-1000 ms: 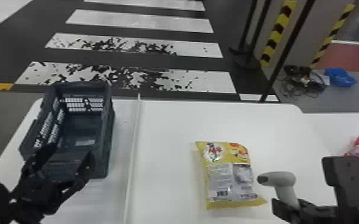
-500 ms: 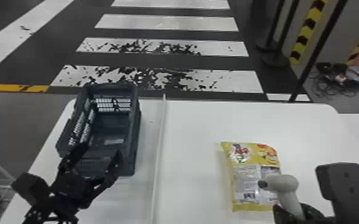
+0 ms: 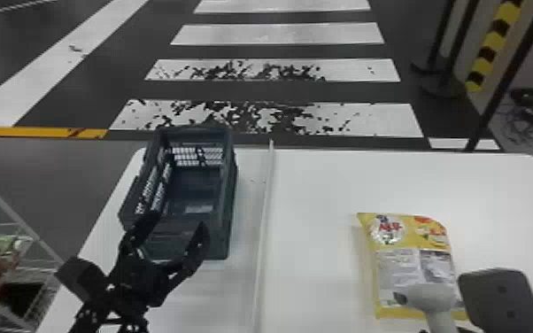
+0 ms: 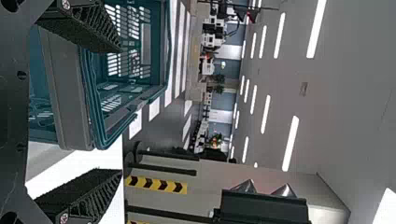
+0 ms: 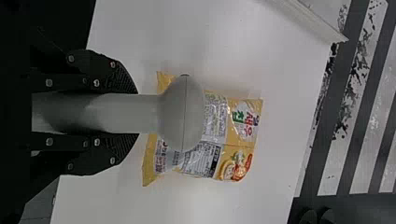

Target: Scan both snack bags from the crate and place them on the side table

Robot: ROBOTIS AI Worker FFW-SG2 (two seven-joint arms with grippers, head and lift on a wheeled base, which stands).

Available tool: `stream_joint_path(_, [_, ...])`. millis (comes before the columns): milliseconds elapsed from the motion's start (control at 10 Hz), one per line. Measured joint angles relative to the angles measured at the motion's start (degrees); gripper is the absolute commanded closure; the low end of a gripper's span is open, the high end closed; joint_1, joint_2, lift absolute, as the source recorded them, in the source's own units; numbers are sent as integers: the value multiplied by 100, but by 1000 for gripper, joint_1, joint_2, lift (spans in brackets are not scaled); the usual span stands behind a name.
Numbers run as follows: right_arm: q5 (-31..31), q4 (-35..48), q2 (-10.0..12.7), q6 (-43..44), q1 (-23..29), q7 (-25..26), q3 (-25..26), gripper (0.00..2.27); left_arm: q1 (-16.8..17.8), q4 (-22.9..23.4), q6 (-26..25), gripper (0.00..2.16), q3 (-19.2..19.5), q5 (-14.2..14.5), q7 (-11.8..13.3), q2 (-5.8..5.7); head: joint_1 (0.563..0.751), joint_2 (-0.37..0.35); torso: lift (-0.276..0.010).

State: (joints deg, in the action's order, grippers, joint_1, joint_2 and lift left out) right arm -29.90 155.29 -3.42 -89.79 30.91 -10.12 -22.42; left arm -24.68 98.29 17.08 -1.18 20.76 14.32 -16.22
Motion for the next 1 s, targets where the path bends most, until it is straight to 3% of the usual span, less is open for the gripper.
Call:
stream_joint_path(400, [516, -605, 324, 0, -37, 456, 147, 2250, -6, -52, 36, 80, 4, -2, 0, 31, 695, 125, -95])
stream_joint_path(1000, [520, -1096, 342, 0, -339, 569, 190, 2250, -28, -64, 89, 80, 13, -2, 9, 35, 695, 117, -95])
